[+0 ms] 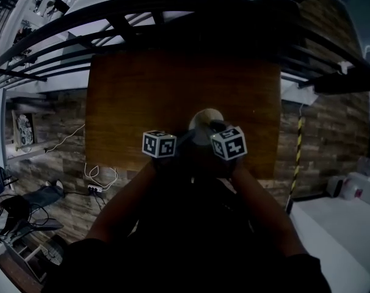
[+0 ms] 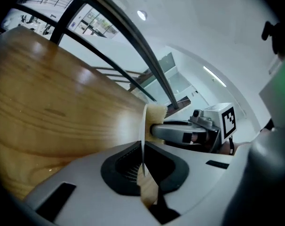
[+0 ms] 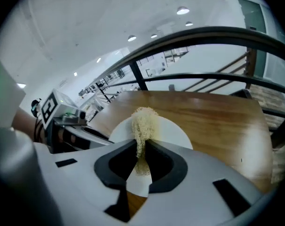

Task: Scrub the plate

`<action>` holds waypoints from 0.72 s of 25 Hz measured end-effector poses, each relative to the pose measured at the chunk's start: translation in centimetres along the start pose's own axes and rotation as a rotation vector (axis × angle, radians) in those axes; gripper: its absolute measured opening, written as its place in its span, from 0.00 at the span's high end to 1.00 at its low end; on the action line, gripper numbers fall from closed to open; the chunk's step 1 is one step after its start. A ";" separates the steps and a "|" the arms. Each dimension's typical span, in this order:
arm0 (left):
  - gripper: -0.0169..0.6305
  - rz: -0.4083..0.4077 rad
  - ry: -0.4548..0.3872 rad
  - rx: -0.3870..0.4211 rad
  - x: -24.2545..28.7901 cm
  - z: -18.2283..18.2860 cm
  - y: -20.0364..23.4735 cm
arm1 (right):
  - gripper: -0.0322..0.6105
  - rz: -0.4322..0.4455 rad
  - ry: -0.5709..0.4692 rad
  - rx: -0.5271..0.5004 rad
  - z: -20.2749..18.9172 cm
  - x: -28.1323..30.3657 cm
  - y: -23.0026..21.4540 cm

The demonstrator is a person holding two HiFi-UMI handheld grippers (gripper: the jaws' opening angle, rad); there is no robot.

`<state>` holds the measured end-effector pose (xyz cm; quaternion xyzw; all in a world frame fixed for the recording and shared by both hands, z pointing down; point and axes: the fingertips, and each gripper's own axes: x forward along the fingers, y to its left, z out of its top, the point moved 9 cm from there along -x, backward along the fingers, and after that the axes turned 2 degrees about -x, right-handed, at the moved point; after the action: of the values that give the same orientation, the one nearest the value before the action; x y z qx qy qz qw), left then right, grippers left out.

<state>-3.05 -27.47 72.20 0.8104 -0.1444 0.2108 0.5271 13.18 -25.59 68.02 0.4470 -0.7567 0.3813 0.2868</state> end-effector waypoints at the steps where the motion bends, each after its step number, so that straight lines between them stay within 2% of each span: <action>1: 0.95 -0.007 -0.018 0.021 -0.1 0.5 -1.1 | 0.86 0.023 -0.019 -0.030 0.5 -1.1 0.8; 5: 0.95 -0.017 -0.133 0.080 -1.0 2.3 -6.0 | 0.86 0.077 -0.042 -0.145 0.2 -5.3 3.0; 8: 0.95 -0.003 -0.180 0.105 -2.0 1.9 -9.5 | 0.87 0.082 -0.032 -0.160 -2.0 -8.5 2.0; 13: 0.95 0.027 -0.224 0.137 -3.7 -0.7 -14.0 | 0.86 0.048 -0.014 -0.124 -5.0 -13.4 -1.2; 18: 0.94 0.055 -0.221 0.157 -3.9 -4.5 -16.5 | 0.87 0.003 -0.071 -0.155 -3.8 -16.6 -3.0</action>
<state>0.30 -16.70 58.77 0.8634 -0.2067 0.1450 0.4368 23.51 -15.73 58.17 0.4354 -0.7943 0.3061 0.2930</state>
